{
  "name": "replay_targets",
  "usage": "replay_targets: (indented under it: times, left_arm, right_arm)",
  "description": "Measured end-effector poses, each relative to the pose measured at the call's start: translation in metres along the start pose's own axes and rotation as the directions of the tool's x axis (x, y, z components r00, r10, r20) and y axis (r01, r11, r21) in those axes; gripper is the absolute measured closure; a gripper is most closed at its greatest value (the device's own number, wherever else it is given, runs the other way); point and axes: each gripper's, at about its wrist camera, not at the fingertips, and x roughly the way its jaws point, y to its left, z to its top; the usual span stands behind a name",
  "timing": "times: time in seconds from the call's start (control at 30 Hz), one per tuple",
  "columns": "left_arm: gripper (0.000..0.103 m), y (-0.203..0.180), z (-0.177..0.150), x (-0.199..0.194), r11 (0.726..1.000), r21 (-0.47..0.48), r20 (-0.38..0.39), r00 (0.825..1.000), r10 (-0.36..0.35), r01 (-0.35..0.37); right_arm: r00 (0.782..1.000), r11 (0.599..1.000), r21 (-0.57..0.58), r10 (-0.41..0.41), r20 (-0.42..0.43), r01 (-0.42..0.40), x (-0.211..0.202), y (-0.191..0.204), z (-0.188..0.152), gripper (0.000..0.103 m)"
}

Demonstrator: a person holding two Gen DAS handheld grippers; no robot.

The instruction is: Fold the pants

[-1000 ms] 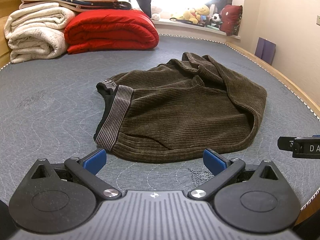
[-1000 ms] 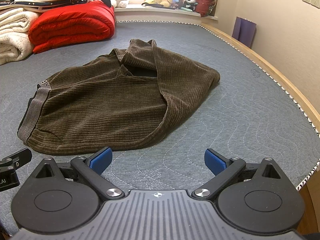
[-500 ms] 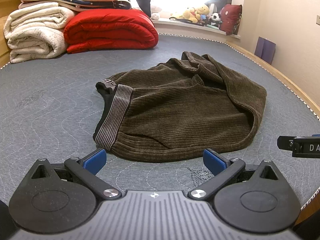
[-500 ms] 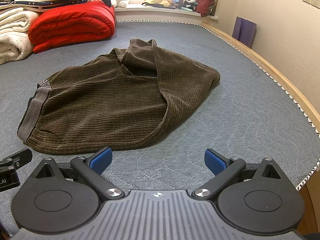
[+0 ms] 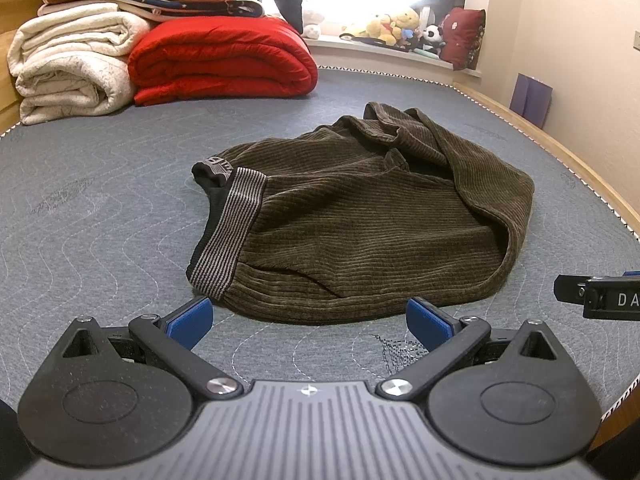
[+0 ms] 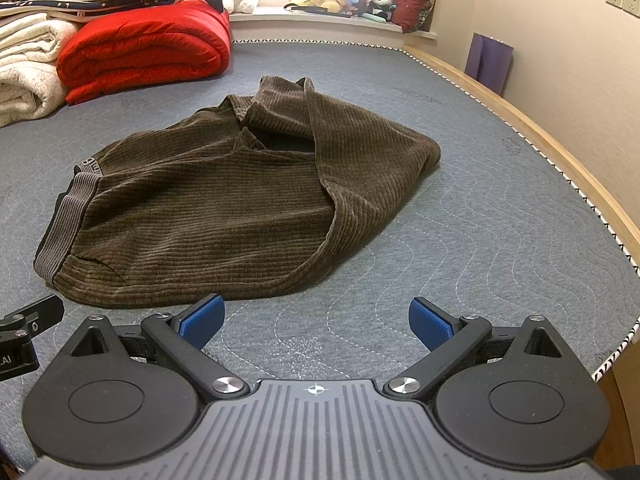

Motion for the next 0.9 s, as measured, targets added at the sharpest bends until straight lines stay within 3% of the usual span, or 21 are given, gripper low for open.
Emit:
replay_targets:
  times: [0.73, 0.83, 0.87, 0.9]
  left_arm:
    - [0.0, 0.003, 0.001, -0.001, 1.0, -0.018, -0.007, 1.0, -0.009, 0.008]
    - [0.0, 0.012, 0.003, -0.012, 0.999, -0.029, 0.026, 0.999, -0.029, 0.03]
    - [0.004, 0.016, 0.004, -0.016, 0.999, -0.024, 0.035, 0.999, -0.042, 0.042]
    - [0.019, 0.019, 0.004, -0.019, 0.998, -0.017, 0.041, 0.998, -0.056, 0.056]
  right_arm:
    - [1.0, 1.0, 0.004, 0.003, -0.001, -0.003, 0.004, 0.003, 0.001, 0.006]
    - [1.0, 1.0, 0.004, 0.014, 0.019, -0.014, 0.003, 0.008, 0.004, 0.021]
    - [0.999, 1.0, 0.001, 0.026, 0.028, -0.026, 0.003, 0.01, 0.006, 0.03]
    - [0.998, 0.999, 0.0, 0.041, 0.038, -0.041, 0.003, 0.013, 0.008, 0.035]
